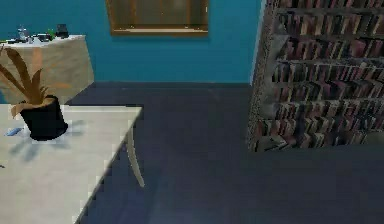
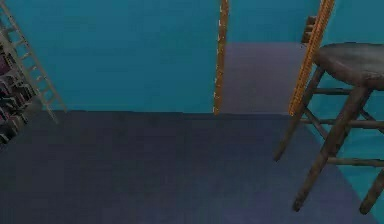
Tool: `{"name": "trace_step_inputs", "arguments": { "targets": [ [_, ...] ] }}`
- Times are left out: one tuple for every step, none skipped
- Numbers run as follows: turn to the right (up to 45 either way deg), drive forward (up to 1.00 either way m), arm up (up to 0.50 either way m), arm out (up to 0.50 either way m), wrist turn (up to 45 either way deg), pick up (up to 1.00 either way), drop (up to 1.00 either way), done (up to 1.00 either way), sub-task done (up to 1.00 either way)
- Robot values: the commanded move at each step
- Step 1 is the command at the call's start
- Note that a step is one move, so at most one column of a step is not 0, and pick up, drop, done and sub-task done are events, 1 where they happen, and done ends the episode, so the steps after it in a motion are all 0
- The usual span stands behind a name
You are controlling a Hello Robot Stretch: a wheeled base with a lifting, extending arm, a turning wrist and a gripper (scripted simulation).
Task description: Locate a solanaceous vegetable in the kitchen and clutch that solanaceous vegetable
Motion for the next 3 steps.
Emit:
{"name": "trace_step_inputs", "arguments": {
  "targets": [
    [0.0,1.00,0.00,0.00,0.0,0.00,0.00,0.00,0.00],
    [-6.0,0.00,0.00,0.00,0.0,0.00,0.00,0.00,0.00],
    [0.0,0.50,0.00,0.00,0.0,0.00,0.00,0.00,0.00]
  ]
}}
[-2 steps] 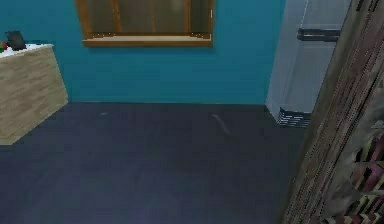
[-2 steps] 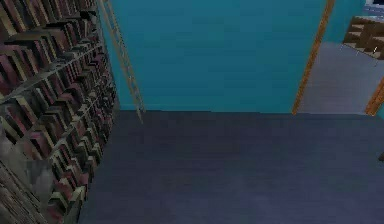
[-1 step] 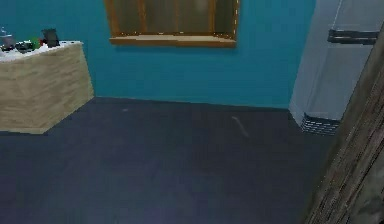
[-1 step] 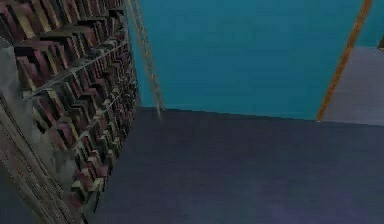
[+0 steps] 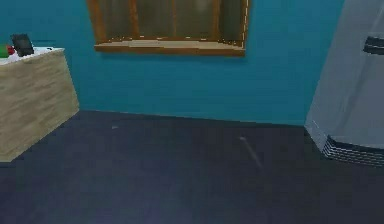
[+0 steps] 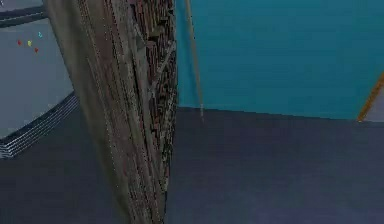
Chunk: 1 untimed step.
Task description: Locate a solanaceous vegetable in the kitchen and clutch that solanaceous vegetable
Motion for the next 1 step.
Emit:
{"name": "trace_step_inputs", "arguments": {
  "targets": [
    [-36.0,0.00,0.00,0.00,0.0,0.00,0.00,0.00,0.00]
  ]
}}
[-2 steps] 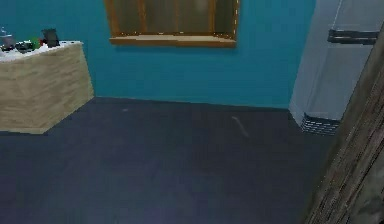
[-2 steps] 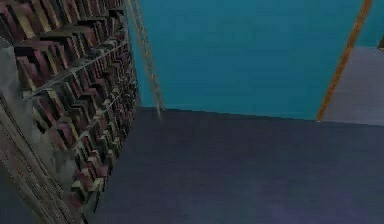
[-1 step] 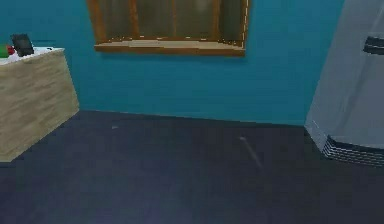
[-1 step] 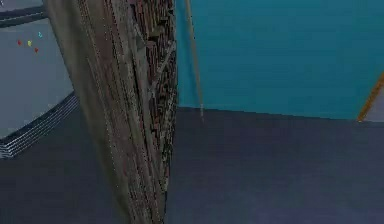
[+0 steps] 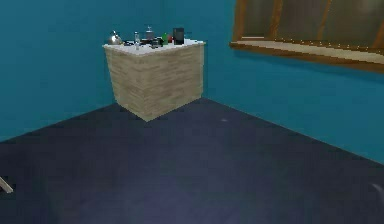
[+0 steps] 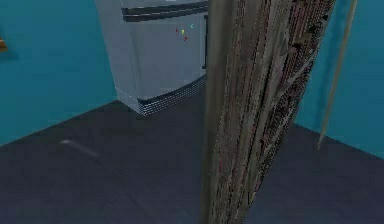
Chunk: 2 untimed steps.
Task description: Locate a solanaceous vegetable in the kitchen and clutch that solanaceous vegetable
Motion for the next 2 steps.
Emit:
{"name": "trace_step_inputs", "arguments": {
  "targets": [
    [0.0,0.30,0.00,0.00,0.0,0.00,0.00,0.00,0.00],
    [-3.0,0.00,0.00,0.00,0.0,0.00,0.00,0.00,0.00]
  ]
}}
